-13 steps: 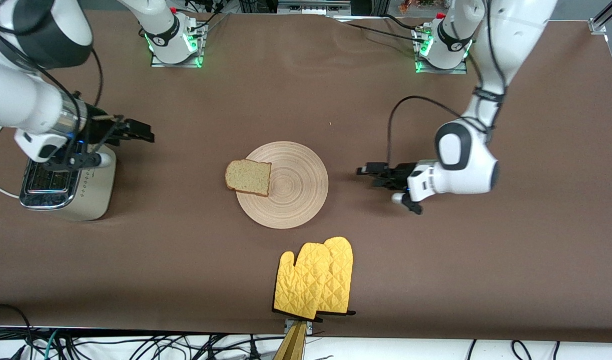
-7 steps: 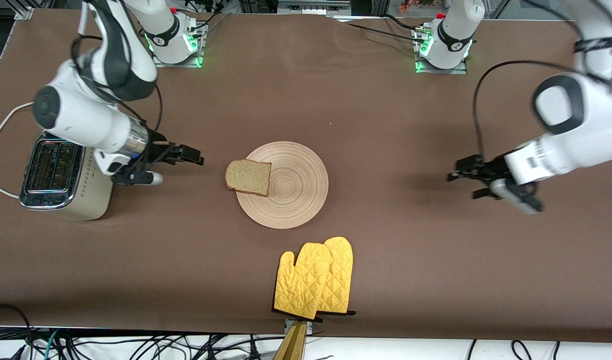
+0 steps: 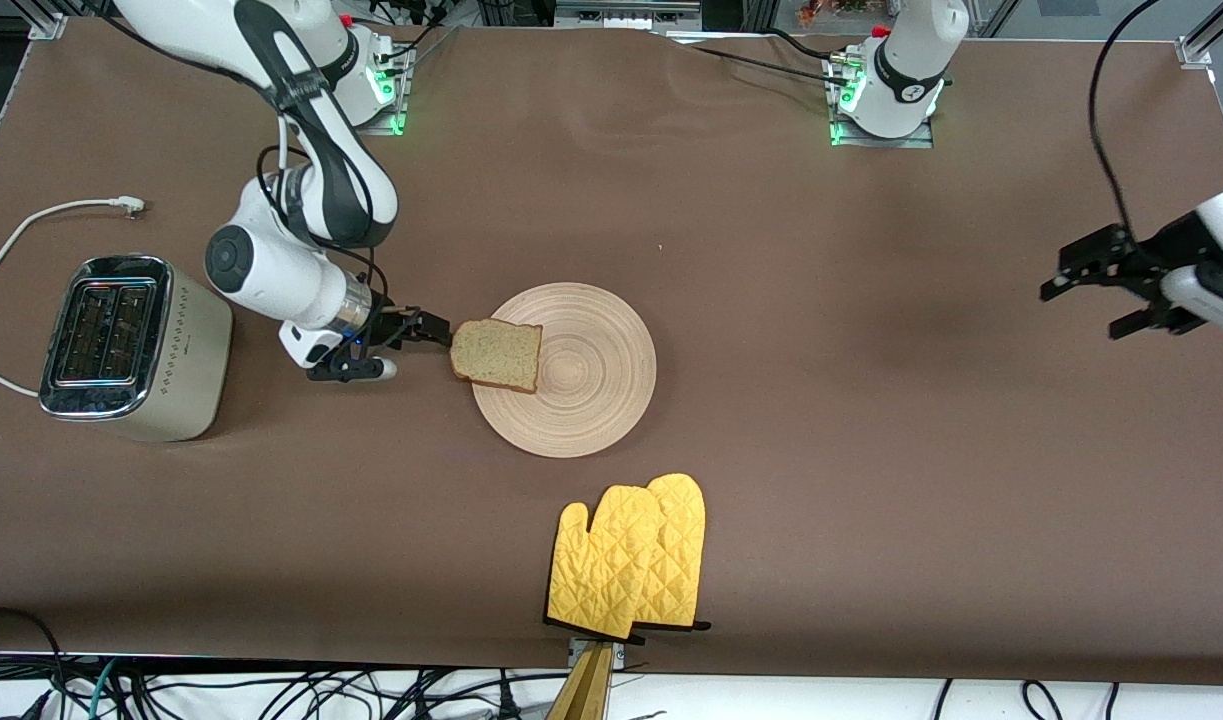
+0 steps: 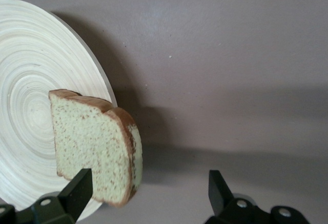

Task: Move plate and put bread in toaster
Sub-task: 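Grasp the bread slice edge with the right gripper and lift it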

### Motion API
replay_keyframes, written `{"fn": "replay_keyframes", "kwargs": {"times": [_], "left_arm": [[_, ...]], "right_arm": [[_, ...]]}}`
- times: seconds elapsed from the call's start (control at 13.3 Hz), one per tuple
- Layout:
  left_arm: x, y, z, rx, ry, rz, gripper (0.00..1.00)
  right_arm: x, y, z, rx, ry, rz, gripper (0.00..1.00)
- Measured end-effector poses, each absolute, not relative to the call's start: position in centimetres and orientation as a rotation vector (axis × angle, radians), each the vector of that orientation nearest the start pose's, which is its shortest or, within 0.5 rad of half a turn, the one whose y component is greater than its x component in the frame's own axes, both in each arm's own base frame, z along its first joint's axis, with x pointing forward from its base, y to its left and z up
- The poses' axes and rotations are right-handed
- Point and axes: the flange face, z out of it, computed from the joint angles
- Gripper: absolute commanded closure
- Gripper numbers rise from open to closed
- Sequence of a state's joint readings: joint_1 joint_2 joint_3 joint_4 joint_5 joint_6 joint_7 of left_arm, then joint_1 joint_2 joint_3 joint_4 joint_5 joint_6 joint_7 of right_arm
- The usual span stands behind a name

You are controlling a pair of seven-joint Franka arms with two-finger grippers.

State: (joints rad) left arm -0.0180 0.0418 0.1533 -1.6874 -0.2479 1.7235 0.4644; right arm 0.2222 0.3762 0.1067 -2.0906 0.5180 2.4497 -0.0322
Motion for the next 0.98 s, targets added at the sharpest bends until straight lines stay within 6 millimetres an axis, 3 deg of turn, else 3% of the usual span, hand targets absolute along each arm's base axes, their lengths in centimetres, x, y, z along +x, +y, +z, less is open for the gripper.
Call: {"fn": "replay_keyframes", "kwargs": {"times": [0.15,0.23,0.38,0.45,0.68,0.75,0.83,0.98], "left_arm": [[56.5,5.0,58.4,-3.316,0.332,0.019,0.0],[56.0,4.7,59.9,-3.295,0.271,0.065,0.0],[55.2,3.2,62.6,-3.236,0.154,0.117,0.0],[55.0,2.1,63.1,-3.21,0.083,0.13,0.0],[55.0,0.6,62.9,-3.177,-0.065,0.161,0.0],[55.0,0.8,62.8,-3.176,-0.085,0.172,0.0],[54.9,1.0,62.8,-3.175,-0.092,0.18,0.0],[54.9,1.1,62.7,-3.175,-0.094,0.187,0.0]], "right_arm": [[55.0,19.7,22.7,-2.683,0.066,0.118,0.01],[54.9,19.9,22.2,-2.65,0.049,0.114,0.15],[54.9,19.9,21.8,-2.624,0.04,0.109,0.54],[55.0,20.0,21.8,-2.622,0.041,0.108,0.57],[54.9,20.0,21.4,-2.622,0.034,0.115,0.56],[54.8,19.9,20.9,-2.623,0.018,0.12,0.72],[54.7,19.9,20.5,-2.623,0.003,0.122,0.97],[54.9,20.0,20.4,-2.62,-0.01,0.119,1.0]]}}
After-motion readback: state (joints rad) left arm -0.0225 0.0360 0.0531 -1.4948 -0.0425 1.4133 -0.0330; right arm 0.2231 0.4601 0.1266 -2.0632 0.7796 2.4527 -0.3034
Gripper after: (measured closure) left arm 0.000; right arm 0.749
